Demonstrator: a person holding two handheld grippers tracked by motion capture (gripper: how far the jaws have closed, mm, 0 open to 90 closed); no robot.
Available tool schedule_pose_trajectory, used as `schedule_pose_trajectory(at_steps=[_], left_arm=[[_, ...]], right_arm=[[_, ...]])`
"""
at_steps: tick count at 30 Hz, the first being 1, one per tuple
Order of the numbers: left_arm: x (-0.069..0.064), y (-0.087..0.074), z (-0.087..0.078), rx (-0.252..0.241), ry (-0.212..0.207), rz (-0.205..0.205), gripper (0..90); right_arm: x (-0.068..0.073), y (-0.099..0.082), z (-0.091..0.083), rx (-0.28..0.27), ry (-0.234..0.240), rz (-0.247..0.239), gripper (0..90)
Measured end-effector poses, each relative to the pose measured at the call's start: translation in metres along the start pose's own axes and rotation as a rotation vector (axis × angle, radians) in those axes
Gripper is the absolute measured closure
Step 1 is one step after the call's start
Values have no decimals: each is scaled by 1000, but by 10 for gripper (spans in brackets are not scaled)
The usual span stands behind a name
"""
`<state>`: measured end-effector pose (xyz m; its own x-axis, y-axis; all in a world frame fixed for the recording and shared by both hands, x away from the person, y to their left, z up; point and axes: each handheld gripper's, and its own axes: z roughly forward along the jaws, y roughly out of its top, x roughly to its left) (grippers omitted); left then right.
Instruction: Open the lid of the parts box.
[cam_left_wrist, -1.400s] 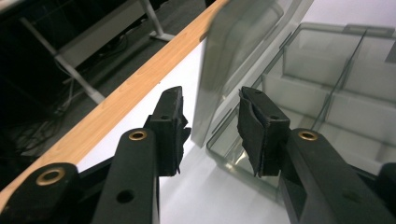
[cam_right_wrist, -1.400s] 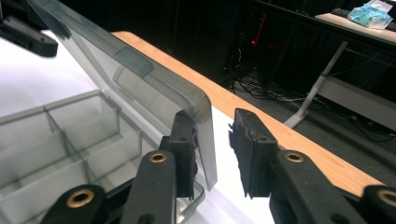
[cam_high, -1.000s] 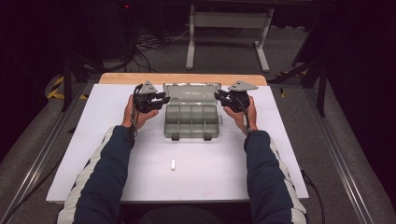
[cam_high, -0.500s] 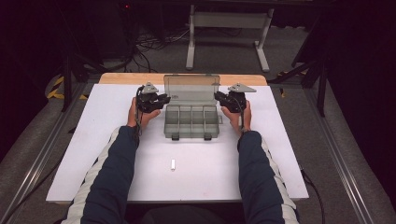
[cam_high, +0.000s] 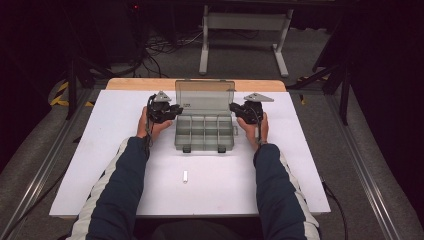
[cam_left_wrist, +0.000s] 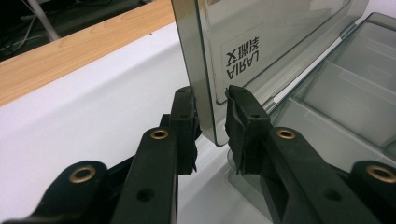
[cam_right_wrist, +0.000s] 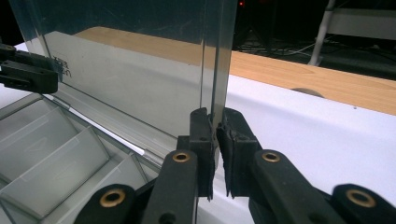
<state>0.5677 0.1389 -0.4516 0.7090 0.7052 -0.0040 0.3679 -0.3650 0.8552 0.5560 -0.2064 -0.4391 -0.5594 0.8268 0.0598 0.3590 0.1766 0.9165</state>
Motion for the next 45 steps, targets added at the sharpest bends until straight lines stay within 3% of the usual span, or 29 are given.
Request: schedule_pose_trajectory(at_steps=[7, 10, 14, 27, 32, 45], left_arm=[[-2, -1, 2, -15, 32, 13, 722], [-3, -2, 3, -18, 50, 1, 688], [-1, -5, 3, -40, 45, -30, 655], [1, -7, 3, -42, 43, -38, 624], [4, -10, 3, -52, 25, -77, 599], [2, -9, 4, -44, 53, -59, 578]], right_arm=[[3, -2, 1, -5, -32, -31, 838], [4, -3, 2, 1, -40, -40, 834], [4, -4, 4, 4, -51, -45, 830], [5, -8, 10, 47, -75, -64, 801], [7, -8, 12, 66, -69, -80, 837], [7, -9, 14, 76, -74, -85, 835]])
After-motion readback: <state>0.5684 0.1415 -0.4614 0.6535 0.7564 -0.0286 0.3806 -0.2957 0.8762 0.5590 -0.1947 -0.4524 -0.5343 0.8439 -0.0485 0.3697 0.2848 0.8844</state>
